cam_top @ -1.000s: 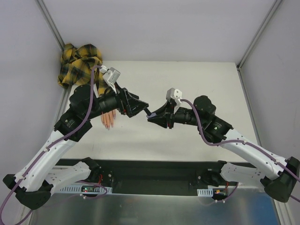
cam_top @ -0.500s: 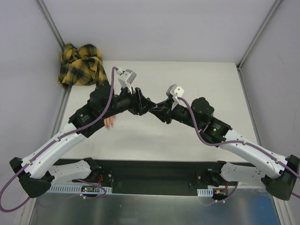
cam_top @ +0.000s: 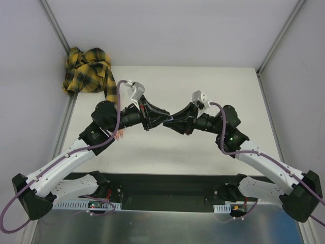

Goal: Paint the nails

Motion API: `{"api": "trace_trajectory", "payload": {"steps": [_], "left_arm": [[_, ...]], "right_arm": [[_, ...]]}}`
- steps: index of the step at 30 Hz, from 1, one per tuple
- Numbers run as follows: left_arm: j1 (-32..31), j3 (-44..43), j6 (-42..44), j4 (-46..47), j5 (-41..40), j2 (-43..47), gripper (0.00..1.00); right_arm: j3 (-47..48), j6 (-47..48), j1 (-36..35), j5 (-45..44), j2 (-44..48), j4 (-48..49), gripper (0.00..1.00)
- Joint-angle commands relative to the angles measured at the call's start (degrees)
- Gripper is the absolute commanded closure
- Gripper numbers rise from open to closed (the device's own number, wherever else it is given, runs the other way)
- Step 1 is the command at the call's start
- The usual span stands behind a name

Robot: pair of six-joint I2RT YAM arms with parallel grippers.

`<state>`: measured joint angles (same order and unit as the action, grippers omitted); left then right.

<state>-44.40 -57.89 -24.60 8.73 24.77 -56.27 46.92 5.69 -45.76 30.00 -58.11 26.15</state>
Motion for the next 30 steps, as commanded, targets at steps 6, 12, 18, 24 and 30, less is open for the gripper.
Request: {"api": "trace_trajectory", "payload": {"steps": [6,12,18,24,30], "left_arm": [[-1.12,0.34,0.32,13.00,22.79,0.46,1.00],[-0.95,-6.27,7.02,-8.20,8.03,3.18,0.27],[-0.95,-9.25,3.43,-14.87,-7.24,5.56,0.17],[-1.30,-12.95,-3.44,-18.31,-17.38,2.57,0.21],[-2.70,-14.36,-3.53,-18.31,-21.08,-0.94,0.33]], "right_arm": [[-0.60,-31.98,4.45,28.36,-7.29,48.74,1.00],[-1.04,-17.97,5.68,23.45,-2.20,25.87,1.00],[1.51,-4.39,4.72,10.19,3.35,4.90,1.00],[5.55,7.48,-4.41,-8.62,4.14,-10.05,1.00],[6.08,10.65,-8.73,-20.41,3.97,-10.51,1.00]]}}
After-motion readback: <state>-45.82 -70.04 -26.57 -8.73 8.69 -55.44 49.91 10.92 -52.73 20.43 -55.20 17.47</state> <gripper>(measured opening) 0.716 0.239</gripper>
